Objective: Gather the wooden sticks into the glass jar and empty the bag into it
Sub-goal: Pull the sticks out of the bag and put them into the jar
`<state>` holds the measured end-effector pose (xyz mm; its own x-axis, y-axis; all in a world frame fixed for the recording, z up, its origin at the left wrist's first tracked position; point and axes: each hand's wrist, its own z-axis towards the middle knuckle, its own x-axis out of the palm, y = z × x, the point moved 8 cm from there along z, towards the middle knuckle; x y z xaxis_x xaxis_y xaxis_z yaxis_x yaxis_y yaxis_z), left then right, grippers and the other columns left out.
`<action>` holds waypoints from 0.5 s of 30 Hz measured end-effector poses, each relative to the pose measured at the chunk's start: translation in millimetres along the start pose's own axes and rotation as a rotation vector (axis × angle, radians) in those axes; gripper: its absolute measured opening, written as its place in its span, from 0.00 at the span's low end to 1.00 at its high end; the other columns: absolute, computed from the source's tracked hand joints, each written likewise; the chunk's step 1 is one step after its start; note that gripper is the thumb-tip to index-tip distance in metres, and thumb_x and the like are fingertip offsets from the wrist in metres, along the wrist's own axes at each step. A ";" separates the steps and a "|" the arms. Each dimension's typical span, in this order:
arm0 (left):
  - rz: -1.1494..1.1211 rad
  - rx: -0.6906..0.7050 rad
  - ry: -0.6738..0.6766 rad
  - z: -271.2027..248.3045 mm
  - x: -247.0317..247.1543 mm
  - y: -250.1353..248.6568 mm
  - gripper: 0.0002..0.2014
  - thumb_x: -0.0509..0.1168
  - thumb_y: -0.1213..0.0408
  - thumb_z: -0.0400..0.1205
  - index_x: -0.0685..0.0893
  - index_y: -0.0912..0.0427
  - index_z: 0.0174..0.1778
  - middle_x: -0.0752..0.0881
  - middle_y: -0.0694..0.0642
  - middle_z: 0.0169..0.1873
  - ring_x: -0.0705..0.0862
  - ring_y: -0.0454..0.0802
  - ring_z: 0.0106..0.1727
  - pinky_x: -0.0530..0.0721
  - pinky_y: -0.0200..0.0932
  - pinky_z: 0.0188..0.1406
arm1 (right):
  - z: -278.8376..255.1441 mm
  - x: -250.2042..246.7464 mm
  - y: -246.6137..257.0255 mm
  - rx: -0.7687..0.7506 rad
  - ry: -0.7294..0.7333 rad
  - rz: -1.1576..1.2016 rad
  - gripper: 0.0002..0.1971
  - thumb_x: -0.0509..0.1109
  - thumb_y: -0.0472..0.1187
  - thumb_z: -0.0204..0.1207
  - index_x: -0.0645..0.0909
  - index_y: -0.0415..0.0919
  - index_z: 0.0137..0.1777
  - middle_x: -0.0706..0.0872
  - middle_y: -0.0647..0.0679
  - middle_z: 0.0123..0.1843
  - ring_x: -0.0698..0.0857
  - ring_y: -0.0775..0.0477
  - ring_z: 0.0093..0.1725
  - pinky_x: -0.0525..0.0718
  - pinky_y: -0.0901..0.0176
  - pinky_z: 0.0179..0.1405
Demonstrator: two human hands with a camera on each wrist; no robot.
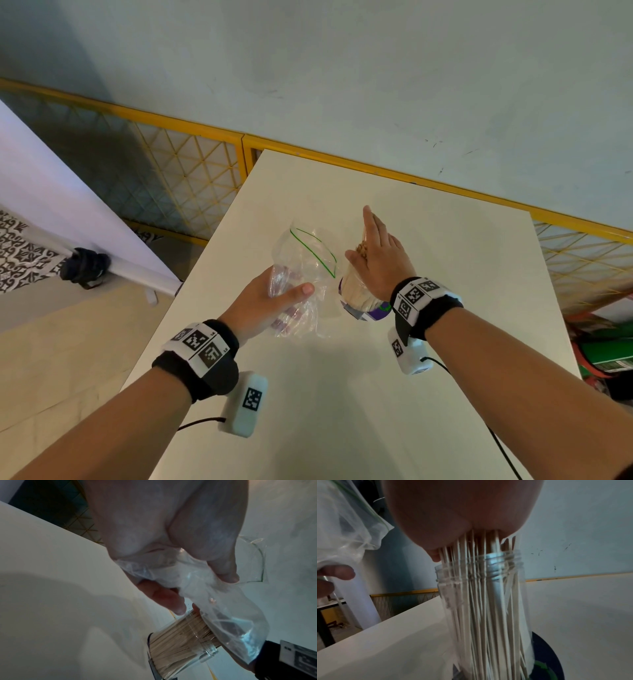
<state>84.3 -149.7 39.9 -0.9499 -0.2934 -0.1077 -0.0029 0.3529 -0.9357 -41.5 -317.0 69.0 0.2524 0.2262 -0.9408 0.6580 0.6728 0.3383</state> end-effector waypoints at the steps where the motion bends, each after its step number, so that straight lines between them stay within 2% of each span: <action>1: 0.002 0.001 0.002 0.7 0.3 0.1 0.32 0.72 0.34 0.64 0.81 0.46 0.61 0.91 0.49 0.48 0.92 0.50 0.43 0.86 0.44 0.33 | 0.2 0.7 -1.1 0.010 0.002 -0.005 0.38 0.56 0.54 0.83 0.40 0.41 0.84 0.52 0.44 0.86 0.65 0.43 0.80 0.61 0.50 0.80; 4: 0.014 0.007 0.001 2.6 -1.0 0.8 0.33 0.72 0.34 0.65 0.81 0.46 0.62 0.91 0.50 0.49 0.92 0.51 0.44 0.87 0.44 0.34 | 0.5 0.9 -2.8 0.030 0.004 0.006 0.33 0.55 0.54 0.84 0.52 0.39 0.83 0.61 0.44 0.83 0.67 0.43 0.79 0.60 0.50 0.82; 7: 0.019 0.009 -0.001 3.5 -4.9 2.5 0.35 0.71 0.32 0.64 0.80 0.47 0.63 0.91 0.51 0.50 0.92 0.52 0.45 0.89 0.47 0.37 | -3.0 1.6 -4.2 0.028 -0.014 -0.060 0.24 0.53 0.53 0.84 0.68 0.40 0.74 0.74 0.44 0.76 0.72 0.43 0.75 0.57 0.49 0.82; 11: 0.015 0.003 0.004 6.3 -7.2 6.4 0.34 0.71 0.33 0.65 0.81 0.48 0.63 0.91 0.52 0.47 0.92 0.52 0.44 0.87 0.45 0.35 | -3.7 5.3 -7.3 0.036 0.024 -0.074 0.22 0.50 0.53 0.85 0.73 0.42 0.71 0.73 0.46 0.77 0.70 0.44 0.77 0.54 0.48 0.83; 14: 0.015 0.006 0.002 9.0 -6.7 6.8 0.35 0.72 0.33 0.65 0.81 0.49 0.63 0.91 0.54 0.47 0.91 0.53 0.43 0.86 0.46 0.34 | 1.3 2.8 -6.8 0.041 0.019 -0.029 0.16 0.51 0.47 0.86 0.76 0.43 0.65 0.81 0.47 0.66 0.76 0.43 0.69 0.61 0.49 0.79; 15: 0.020 0.008 0.000 9.7 -7.3 6.7 0.35 0.72 0.32 0.65 0.80 0.49 0.64 0.91 0.54 0.48 0.91 0.53 0.43 0.86 0.46 0.34 | 2.1 3.5 -7.4 0.049 0.031 -0.010 0.16 0.51 0.47 0.86 0.76 0.44 0.65 0.81 0.48 0.66 0.75 0.43 0.69 0.60 0.49 0.79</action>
<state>94.2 -153.8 31.1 -0.9499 -0.2862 -0.1259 0.0181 0.3516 -0.9360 -44.0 -322.6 63.2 0.2239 0.2415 -0.9442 0.6942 0.6404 0.3285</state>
